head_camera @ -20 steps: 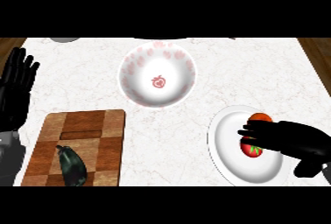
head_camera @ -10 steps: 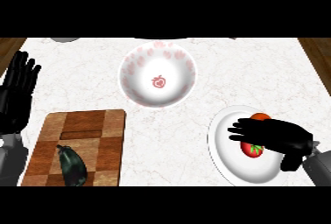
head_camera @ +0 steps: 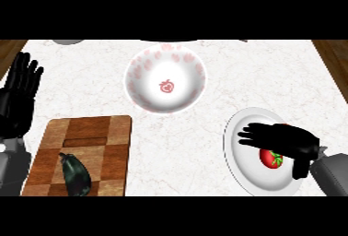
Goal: Pick the tomato from the plate and place it in the bowl
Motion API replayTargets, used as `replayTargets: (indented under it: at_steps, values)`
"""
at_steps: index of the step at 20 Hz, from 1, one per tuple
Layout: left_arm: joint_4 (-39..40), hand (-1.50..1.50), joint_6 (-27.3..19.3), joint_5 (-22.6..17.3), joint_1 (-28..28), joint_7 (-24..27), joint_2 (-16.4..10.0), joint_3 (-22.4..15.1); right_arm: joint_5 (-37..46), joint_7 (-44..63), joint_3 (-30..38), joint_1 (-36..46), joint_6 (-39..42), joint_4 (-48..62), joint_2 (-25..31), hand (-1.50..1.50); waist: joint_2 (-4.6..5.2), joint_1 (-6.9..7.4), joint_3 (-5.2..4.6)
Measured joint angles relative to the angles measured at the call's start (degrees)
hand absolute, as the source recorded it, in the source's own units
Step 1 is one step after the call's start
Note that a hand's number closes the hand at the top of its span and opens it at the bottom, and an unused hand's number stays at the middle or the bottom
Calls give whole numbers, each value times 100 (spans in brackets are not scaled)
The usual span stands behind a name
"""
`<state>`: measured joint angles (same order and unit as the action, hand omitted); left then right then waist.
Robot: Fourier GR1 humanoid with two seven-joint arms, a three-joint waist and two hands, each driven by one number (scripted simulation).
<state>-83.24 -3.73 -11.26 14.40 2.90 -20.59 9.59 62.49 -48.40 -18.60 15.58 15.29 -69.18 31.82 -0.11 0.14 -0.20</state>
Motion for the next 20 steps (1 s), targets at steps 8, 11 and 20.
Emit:
replayTargets:
  at_steps: [8, 11, 20]
  values:
    - [-266, 0, -40, 122, 0, -235, 83, -14, 57, -419, 194, 165, -467, 343, -299, 150, -20, -12, -38]
    - [-165, 0, 34, 87, -8, -159, 63, 94, 41, -425, 332, 164, -552, 414, -318, 150, -20, -27, -41]
    - [-204, 0, 36, 80, -41, -148, 67, 121, -276, 2139, 2319, 493, -284, 1716, 273, 150, 34, -42, 4]
